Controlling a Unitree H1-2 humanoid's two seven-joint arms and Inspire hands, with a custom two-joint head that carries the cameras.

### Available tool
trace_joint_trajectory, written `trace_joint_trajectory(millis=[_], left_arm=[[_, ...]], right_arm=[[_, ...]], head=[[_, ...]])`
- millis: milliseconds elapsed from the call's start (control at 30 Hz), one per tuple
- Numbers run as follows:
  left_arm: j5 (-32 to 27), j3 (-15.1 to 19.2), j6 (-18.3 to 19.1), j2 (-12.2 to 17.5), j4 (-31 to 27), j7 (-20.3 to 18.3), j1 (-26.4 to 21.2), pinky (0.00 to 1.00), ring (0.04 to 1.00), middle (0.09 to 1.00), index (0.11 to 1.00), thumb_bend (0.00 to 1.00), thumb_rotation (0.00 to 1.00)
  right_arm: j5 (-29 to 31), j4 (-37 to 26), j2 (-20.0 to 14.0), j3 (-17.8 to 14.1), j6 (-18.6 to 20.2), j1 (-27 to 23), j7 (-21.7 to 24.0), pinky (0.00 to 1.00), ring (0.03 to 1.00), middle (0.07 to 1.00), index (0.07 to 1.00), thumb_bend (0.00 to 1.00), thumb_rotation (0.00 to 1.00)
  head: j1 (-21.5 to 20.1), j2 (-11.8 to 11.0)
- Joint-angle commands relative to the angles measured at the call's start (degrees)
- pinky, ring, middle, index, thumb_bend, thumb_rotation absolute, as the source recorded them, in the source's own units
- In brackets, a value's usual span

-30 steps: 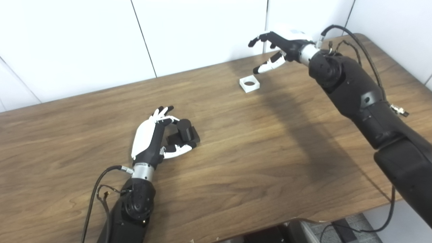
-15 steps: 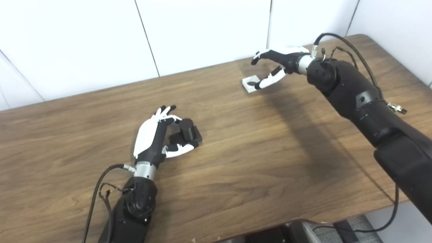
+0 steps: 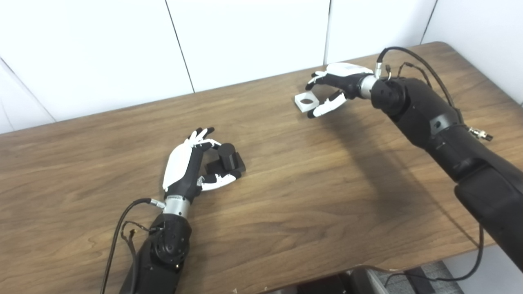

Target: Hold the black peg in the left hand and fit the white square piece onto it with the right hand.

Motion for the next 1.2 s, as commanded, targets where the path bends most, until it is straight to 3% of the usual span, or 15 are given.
trace_joint_trajectory(millis=[0,367,733,1167], left_arm=[[2.59,-0.28,4.92,2.69,3.93,-1.29,5.52,1.0,0.995,0.935,0.494,0.52,0.07],[2.72,-0.27,5.14,2.54,3.67,-1.1,5.84,1.0,0.998,0.937,0.494,0.52,0.07],[3.06,-0.1,5.66,2.14,3.07,-0.46,6.35,1.0,0.994,0.935,0.494,0.52,0.07],[3.3,-0.2,5.76,2.13,2.98,-0.16,6.64,1.0,0.996,0.939,0.494,0.52,0.07]], right_arm=[[-0.04,-1.77,-0.77,-0.55,-0.38,-2.19,-0.63,0.99,1.0,0.984,0.861,0.69,0.59],[-0.27,-0.48,-0.05,-0.2,-0.77,-1.65,-1.36,0.98,1.0,0.979,0.873,0.69,0.57],[-0.27,4.58,1.52,-0.05,-4.94,-1.79,-6.58,0.94,0.969,0.942,0.832,0.68,0.48],[-0.7,8.37,3.07,0.56,-6.47,-2.16,-11.49,0.95,0.946,0.909,0.797,0.65,0.41]], head=[[-0.07,0.0],[0.77,0.25],[2.02,0.48],[2.8,0.8]])
